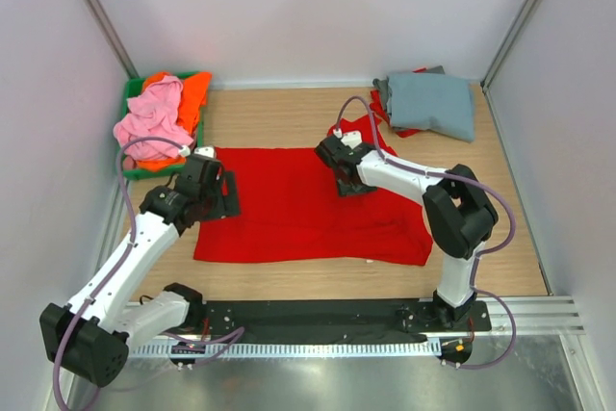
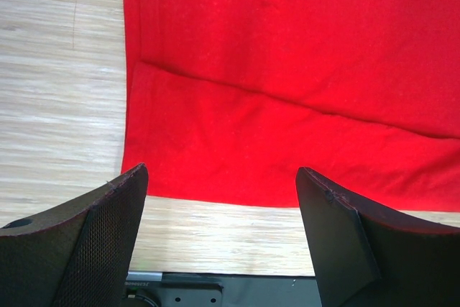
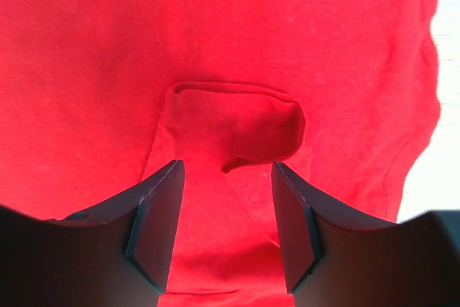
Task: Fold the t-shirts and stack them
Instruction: Fold the tshirt
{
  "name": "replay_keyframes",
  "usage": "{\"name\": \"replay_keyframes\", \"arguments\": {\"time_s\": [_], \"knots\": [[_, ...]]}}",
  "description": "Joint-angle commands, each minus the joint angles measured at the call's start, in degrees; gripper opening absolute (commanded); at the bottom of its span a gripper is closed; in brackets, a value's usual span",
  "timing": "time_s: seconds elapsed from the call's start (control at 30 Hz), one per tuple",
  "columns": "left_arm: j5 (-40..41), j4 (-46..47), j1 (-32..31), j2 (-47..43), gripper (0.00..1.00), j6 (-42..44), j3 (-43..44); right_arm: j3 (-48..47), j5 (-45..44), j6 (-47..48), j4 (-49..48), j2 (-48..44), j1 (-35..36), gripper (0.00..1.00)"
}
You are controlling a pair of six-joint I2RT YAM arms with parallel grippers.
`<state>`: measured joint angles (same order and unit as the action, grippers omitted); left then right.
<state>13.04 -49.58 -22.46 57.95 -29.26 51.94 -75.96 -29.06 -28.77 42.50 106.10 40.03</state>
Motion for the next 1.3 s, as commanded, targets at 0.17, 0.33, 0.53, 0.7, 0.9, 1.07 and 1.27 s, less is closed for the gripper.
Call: {"name": "replay_keyframes", "arguments": {"time_s": [0.17,0.33,0.53,0.7,0.9,1.07,1.27], "knots": [[-0.1,2.0,0.5,-0.4,0.85,1.5,1.5,-0.9,-2.2,0.5,1.2,1.2,-0.2,0.55],[-0.3,2.0,0.7,-0.1,0.84,1.5,1.5,1.0,-2.1,0.4,0.2,0.5,-0.4,0.53],[0.0,1.9,0.9,-0.1,0.85,1.5,1.5,2.4,-1.9,0.6,-0.5,1.0,-0.5,0.49],[0.1,1.9,1.0,0.1,0.85,1.4,1.5,3.7,-2.5,0.7,-1.8,1.5,-0.7,0.47],[0.2,1.9,1.0,0.2,0.85,1.4,1.4,3.8,-2.7,1.9,-3.4,2.6,-1.2,0.38],[0.4,1.8,1.0,0.4,0.85,1.4,1.4,3.7,-2.5,2.7,-3.8,3.1,-1.7,0.3],[0.7,1.8,1.0,0.7,0.84,1.4,1.5,3.8,-2.1,3.6,-3.7,2.7,-2.1,0.04]]}}
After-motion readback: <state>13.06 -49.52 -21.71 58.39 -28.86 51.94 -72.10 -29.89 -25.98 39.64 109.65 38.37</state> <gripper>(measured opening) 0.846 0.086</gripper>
